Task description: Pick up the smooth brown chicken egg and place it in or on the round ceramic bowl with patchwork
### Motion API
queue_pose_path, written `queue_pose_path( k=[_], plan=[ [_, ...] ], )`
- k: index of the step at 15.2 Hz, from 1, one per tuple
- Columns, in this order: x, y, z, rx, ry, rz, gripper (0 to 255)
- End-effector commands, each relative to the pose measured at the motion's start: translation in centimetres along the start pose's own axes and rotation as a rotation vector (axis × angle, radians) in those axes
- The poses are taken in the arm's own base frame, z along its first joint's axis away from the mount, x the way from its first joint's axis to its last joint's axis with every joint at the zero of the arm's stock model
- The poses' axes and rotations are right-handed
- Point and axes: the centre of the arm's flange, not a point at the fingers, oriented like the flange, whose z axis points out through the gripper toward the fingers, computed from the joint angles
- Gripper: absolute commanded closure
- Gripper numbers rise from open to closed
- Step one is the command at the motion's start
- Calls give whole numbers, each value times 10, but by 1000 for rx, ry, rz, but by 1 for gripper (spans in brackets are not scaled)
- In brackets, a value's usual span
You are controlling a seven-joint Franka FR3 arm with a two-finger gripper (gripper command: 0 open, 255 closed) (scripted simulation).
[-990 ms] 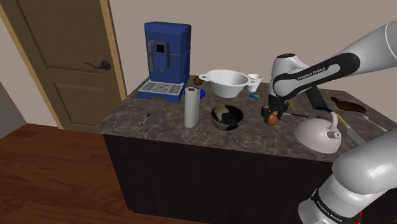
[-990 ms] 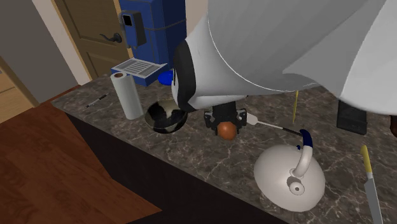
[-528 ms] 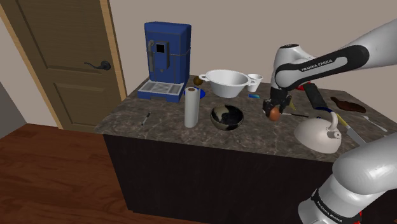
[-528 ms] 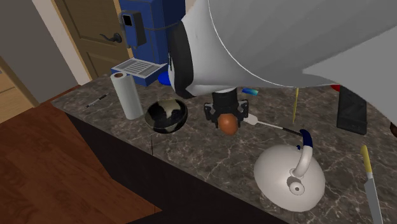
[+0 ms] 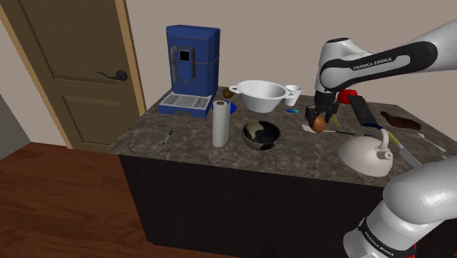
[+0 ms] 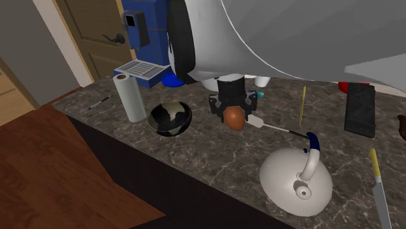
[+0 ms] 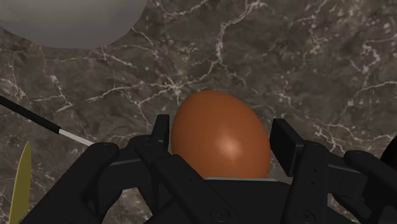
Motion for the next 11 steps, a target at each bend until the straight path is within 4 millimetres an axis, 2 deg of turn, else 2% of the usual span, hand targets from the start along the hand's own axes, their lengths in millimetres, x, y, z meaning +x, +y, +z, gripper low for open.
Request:
queue_pose_path(
  k=[1,11],
  plan=[
    [0,2,-11,0,0,0,255],
    [0,12,-61,0,0,0,255]
  ],
)
